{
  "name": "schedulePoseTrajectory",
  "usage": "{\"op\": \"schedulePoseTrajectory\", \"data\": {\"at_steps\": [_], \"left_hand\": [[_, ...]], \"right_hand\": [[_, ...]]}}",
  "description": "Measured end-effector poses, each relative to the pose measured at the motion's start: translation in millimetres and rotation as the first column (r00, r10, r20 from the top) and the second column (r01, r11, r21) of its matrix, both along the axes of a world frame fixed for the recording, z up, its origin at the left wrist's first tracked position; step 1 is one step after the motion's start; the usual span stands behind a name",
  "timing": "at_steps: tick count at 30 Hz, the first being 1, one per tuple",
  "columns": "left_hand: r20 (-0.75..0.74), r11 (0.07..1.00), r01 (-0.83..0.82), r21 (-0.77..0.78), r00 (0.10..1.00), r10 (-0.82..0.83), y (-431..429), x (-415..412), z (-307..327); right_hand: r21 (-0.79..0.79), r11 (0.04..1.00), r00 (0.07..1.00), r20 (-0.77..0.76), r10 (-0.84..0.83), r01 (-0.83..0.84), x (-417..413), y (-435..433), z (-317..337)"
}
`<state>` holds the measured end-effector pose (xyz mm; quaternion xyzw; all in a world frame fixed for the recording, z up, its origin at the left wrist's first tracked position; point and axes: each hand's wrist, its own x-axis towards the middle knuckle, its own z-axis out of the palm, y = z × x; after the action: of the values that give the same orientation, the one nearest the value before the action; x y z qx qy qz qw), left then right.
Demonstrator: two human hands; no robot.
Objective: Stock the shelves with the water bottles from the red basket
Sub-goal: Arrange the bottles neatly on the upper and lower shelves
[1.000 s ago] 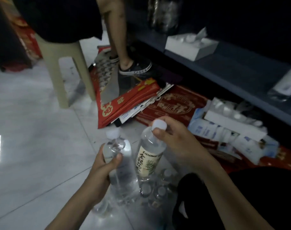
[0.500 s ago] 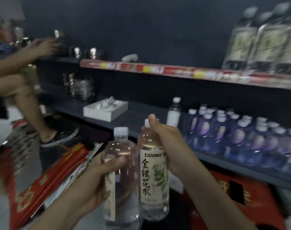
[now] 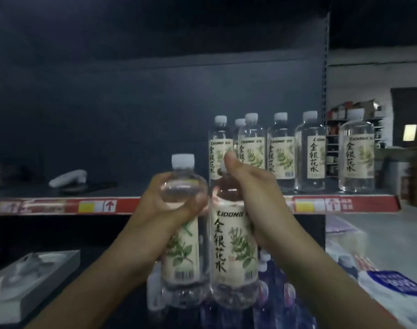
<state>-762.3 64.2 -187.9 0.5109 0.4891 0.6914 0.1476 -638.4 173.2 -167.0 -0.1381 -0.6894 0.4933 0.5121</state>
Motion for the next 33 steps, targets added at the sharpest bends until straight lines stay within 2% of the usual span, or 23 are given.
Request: {"op": "schedulePoseTrajectory", "data": {"at_steps": [2, 6, 11, 17, 22, 26, 31, 33], "left_hand": [[-0.072, 0.997, -0.028, 0.071, 0.997, 0.033, 25.4, -4.1, 29.9], [-0.110, 0.981, -0.107, 0.162, 0.986, 0.126, 67.2, -26.4, 81.5], [-0.123, 0.971, -0.183, 0.157, 0.971, 0.203, 105.4, -65.7, 111.4], [-0.116, 0.965, -0.220, 0.145, 0.965, 0.237, 147.5, -91.3, 100.8], [-0.095, 0.972, -0.189, 0.138, 0.974, 0.203, 171.6, -98.2, 91.1], [-0.076, 0.979, -0.158, 0.125, 0.983, 0.168, 180.4, -107.5, 90.1], [-0.134, 0.989, -0.144, 0.045, 0.980, 0.149, 182.1, -118.1, 84.4], [-0.172, 0.989, -0.146, 0.036, 0.974, 0.150, 180.6, -120.0, 76.8]], "right_hand": [[0.055, 0.995, 0.996, -0.057, -0.075, 0.078, -6.3, 17.3, 30.2], [0.110, 0.967, 0.955, -0.216, -0.202, 0.229, -29.3, 50.3, 86.3], [0.139, 0.933, 0.922, -0.256, -0.290, 0.332, -60.1, 74.4, 120.0], [0.186, 0.863, 0.875, -0.231, -0.426, 0.469, -92.0, 103.5, 117.1], [0.204, 0.837, 0.858, -0.205, -0.471, 0.508, -107.6, 123.8, 104.7], [0.304, 0.757, 0.816, -0.184, -0.549, 0.578, -121.1, 135.8, 96.9], [0.338, 0.695, 0.770, -0.195, -0.607, 0.634, -140.2, 146.3, 89.6], [0.381, 0.690, 0.782, -0.187, -0.594, 0.616, -142.3, 148.3, 77.8]]}}
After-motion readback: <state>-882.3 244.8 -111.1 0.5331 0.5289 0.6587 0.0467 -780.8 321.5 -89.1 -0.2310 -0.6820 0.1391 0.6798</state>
